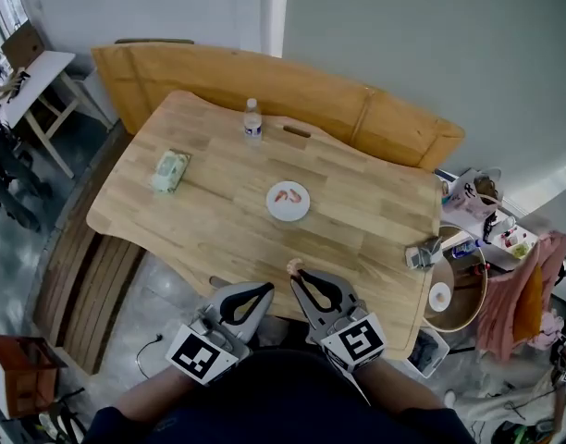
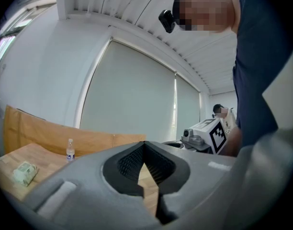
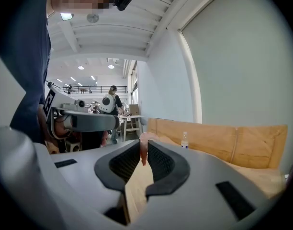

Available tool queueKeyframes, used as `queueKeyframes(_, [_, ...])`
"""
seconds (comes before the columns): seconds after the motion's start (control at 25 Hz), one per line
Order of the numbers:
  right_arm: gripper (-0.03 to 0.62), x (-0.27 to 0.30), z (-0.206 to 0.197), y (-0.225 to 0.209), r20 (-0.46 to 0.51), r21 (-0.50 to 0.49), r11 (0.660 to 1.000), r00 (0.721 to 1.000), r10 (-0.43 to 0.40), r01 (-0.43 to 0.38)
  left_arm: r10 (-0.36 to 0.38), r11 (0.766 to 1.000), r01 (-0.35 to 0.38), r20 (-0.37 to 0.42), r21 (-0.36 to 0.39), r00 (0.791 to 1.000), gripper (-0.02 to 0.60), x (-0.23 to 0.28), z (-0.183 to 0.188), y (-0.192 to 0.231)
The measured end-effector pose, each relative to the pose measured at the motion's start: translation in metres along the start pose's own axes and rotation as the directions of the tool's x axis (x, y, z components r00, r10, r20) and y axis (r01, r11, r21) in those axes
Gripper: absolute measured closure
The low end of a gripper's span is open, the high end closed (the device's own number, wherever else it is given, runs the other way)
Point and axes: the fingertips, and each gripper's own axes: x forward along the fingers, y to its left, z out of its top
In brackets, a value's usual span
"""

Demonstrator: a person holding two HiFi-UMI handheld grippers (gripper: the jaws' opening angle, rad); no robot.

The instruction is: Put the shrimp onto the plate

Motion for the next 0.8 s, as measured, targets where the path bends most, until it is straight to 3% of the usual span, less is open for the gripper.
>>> queueKeyframes(0.32, [0.537,0.036,-0.032,-0.05,-0.081,-0.019,0.999,0.996,0.03,-0.032,0.07,0.997,-0.07,-0.015,-0.01,0.997,0.583,0.021,-0.005,0.016])
queueKeyframes(0.8, [0.537,0.101,-0.129,-0.125,-0.272,-0.031,0.998,0.961,0.049,-0.059,0.128,0.992,-0.128,-0.046,-0.002,0.991,0.582,0.036,-0.011,0.022])
